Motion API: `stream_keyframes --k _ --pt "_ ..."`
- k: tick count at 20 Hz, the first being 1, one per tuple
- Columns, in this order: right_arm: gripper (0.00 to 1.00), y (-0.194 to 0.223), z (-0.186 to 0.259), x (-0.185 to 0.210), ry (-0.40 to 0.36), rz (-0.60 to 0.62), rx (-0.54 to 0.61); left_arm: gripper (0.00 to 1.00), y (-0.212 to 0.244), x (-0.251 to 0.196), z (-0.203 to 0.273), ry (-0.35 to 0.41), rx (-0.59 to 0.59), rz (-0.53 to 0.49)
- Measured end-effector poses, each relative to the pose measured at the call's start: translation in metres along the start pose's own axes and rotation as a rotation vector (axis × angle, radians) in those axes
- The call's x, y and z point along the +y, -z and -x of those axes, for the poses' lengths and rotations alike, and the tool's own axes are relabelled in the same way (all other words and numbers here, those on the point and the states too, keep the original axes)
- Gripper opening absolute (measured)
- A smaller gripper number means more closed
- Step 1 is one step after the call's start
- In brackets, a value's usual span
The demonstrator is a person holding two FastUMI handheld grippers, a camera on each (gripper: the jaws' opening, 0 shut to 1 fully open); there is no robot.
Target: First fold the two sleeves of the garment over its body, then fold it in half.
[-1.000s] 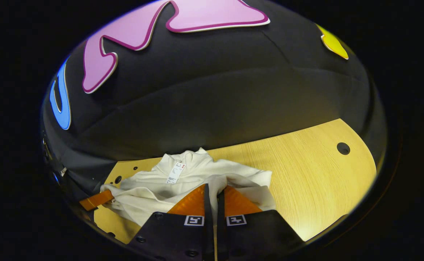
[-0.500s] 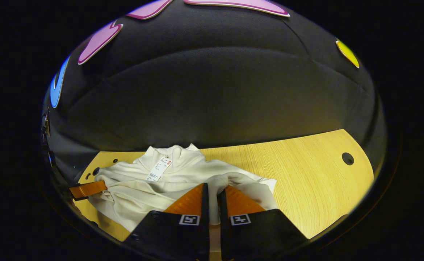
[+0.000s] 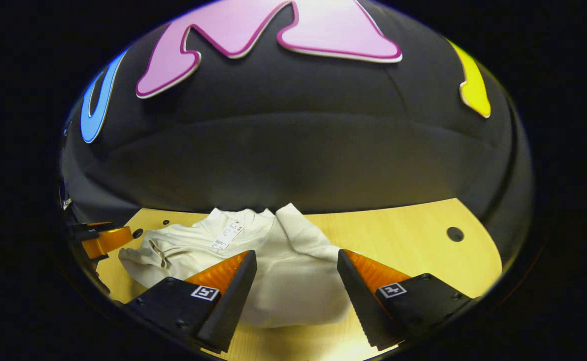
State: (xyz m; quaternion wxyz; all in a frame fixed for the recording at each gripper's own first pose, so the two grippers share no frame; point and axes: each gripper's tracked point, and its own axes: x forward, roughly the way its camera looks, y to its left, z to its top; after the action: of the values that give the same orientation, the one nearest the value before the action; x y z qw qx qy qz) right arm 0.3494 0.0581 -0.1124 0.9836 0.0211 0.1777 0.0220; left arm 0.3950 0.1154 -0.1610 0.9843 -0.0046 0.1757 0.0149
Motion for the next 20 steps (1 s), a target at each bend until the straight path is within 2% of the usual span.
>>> stream_keyframes --k 6,10,13,20 --pt "0.99 -0.039 0.113 -0.01 0.053 0.041 -0.103 0.98 -0.035 0.009 0.126 0.031 -0.117 0.089" --pt "0.98 -0.05 0.207 -0.009 0.049 0.042 -0.214 0.98 -0.027 0.019 0.226 0.009 -0.192 0.063" --pt "0.98 -0.04 0.269 -0.011 0.058 0.03 -0.23 0.98 -0.011 0.019 0.293 0.013 -0.224 0.038" --pt "0.98 0.011 0.383 -0.001 0.039 -0.012 -0.205 0.98 0.025 0.004 0.428 0.007 -0.306 0.127"
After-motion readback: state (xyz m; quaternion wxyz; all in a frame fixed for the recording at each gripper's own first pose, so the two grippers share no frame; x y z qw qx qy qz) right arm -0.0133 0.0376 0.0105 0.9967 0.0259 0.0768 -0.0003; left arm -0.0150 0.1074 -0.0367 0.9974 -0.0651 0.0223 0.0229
